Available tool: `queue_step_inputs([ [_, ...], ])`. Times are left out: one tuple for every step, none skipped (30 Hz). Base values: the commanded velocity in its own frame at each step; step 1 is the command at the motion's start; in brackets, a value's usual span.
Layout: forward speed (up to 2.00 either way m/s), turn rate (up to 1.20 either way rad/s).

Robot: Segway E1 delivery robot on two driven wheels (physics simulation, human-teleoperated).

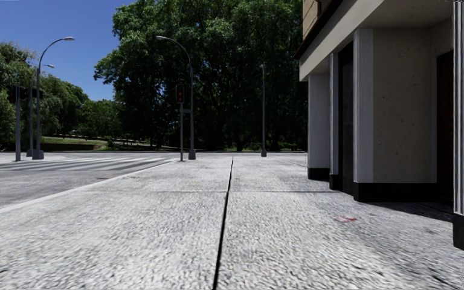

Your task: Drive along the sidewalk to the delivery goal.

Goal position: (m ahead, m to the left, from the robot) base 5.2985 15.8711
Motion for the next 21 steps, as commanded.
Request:
queue_step_inputs([
  [2.0,0.0],
  [2.0,0.0],
  [2.0,0.0],
  [2.0,0.0],
  [2.0,0.0],
  [2.0,0.0],
  [2.0,0.0],
  [2.0,0.0],
  [2.0,0.0],
  [2.0,0.0],
  [2.0,0.0],
  [2.0,0.0],
  [2.0,0.0],
  [2.0,0.0],
  [2.0,0.0],
  [2.0,0.0],
  [2.0,0.0],
  [2.0,0.0],
  [2.0,0.0],
  [2.0,0.0],
  [2.0,0.0],
])
